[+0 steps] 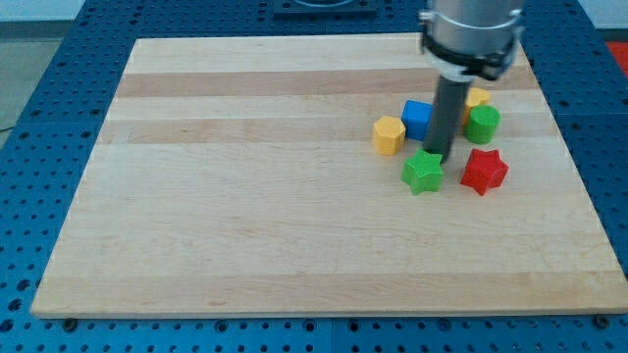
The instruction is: Separate the group of blocks
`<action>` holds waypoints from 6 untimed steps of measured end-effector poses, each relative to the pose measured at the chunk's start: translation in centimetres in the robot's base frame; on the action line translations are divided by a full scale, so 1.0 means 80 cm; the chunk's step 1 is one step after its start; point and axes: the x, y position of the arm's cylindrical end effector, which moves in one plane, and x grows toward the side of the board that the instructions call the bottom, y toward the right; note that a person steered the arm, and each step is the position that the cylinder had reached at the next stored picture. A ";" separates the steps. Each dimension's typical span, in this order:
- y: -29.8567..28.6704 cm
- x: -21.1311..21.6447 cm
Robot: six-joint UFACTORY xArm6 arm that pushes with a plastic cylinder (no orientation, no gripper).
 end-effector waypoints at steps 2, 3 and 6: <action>-0.015 -0.034; -0.082 -0.059; -0.059 -0.012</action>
